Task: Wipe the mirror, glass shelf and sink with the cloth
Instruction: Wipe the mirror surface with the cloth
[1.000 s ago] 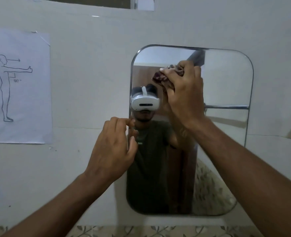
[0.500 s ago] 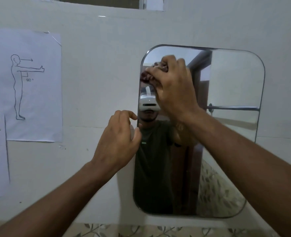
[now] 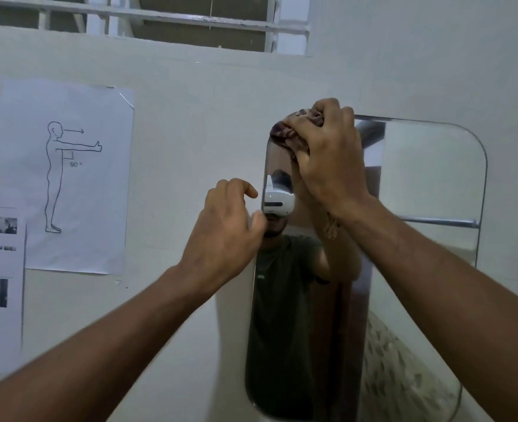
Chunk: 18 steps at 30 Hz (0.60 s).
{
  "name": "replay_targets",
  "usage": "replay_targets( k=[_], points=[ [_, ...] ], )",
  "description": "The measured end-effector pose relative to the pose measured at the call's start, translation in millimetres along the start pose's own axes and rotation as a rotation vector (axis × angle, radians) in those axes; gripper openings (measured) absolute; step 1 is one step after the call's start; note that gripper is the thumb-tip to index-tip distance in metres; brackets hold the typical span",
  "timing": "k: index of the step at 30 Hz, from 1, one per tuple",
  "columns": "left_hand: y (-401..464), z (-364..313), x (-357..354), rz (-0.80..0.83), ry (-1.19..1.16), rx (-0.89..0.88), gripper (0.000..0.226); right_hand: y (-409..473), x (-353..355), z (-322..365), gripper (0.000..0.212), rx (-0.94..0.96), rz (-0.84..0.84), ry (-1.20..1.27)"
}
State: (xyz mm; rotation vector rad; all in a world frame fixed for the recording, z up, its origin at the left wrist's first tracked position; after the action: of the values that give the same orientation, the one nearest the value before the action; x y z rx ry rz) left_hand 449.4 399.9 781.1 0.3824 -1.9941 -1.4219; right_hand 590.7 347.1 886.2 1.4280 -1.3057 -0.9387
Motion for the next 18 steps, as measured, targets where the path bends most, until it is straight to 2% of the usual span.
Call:
replay_targets(
  k=[2, 6, 11, 16, 18],
  points=[
    [6.6, -1.6, 1.3, -0.012, 0.001, 0.008, 0.029, -1.1, -1.3, -0.8, 0.035, -0.018, 0.006, 0.004],
    [8.4, -0.7, -3.4, 0.005, 0.003, 0.016, 0.03, -14.2, -5.6, 5.8, 0.033, 0.071, 0.062, -0.026],
    [3.2, 2.9, -9.2, 0.018, -0.008, 0.023, 0.03, 6.6, 12.1, -18.3, 0.036, -0.098, -0.056, 0.022],
    [-3.4, 2.1, -10.6, 0.018, -0.01, 0.001, 0.029, -15.7, 7.1, -8.1, 0.035, 0.001, 0.035, 0.054],
    [-2.6, 3.2, -10.7, 0.022, -0.008, 0.01, 0.03, -10.5, 17.5, -28.2, 0.035, -0.08, -0.037, 0.062]
  ],
)
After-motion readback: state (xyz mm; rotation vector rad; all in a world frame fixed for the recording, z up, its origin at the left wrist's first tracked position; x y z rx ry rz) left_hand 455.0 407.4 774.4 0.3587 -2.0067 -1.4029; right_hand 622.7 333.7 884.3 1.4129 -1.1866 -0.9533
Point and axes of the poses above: each hand's wrist, its own y-axis towards the middle knuckle, its own x-axis out of the back of the hand, z = x × y, the point moved 7 cm from there along y, towards the middle knuckle, and after that the axes turned 13 degrees about y, right-handed, at the moved point
